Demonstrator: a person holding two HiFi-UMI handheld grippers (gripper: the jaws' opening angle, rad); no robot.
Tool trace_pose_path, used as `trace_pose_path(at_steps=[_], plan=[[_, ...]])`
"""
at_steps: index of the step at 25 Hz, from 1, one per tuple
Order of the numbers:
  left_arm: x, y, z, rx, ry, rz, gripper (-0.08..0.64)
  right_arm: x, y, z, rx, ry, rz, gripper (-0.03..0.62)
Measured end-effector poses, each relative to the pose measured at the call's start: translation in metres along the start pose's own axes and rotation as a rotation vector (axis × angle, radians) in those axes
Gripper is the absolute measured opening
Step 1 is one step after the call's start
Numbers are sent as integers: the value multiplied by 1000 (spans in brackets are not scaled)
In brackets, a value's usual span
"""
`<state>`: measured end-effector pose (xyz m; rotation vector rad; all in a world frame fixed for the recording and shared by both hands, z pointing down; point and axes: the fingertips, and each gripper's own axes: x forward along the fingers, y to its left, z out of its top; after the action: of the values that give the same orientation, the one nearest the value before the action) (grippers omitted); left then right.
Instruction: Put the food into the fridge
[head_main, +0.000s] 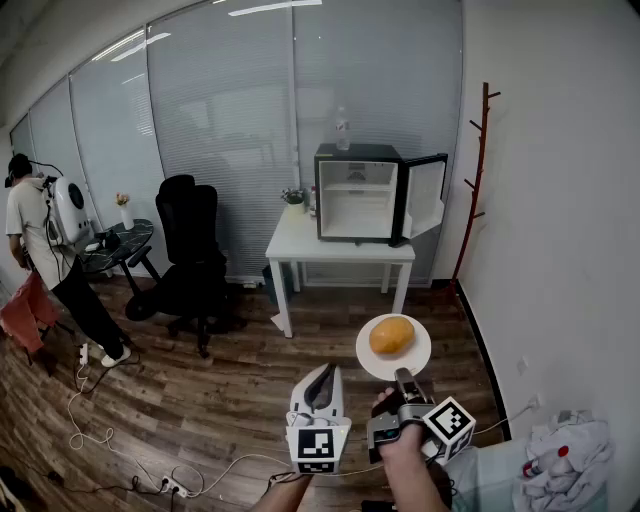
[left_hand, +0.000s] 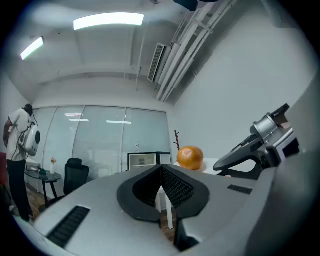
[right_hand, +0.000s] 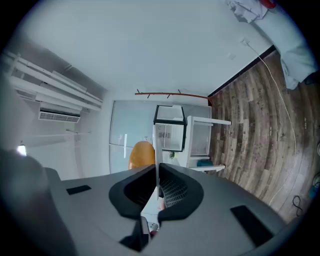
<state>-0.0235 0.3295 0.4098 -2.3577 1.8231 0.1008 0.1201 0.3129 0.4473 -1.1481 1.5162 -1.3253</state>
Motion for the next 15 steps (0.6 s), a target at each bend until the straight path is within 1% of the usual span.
trace_pose_path(at_steps=[8, 15], plan=[[7, -8, 2, 2, -3, 9, 29, 2, 0, 10, 10, 7, 14, 40], [17, -27, -3, 13, 10, 14, 30, 4, -9, 31, 37, 7, 11, 40]])
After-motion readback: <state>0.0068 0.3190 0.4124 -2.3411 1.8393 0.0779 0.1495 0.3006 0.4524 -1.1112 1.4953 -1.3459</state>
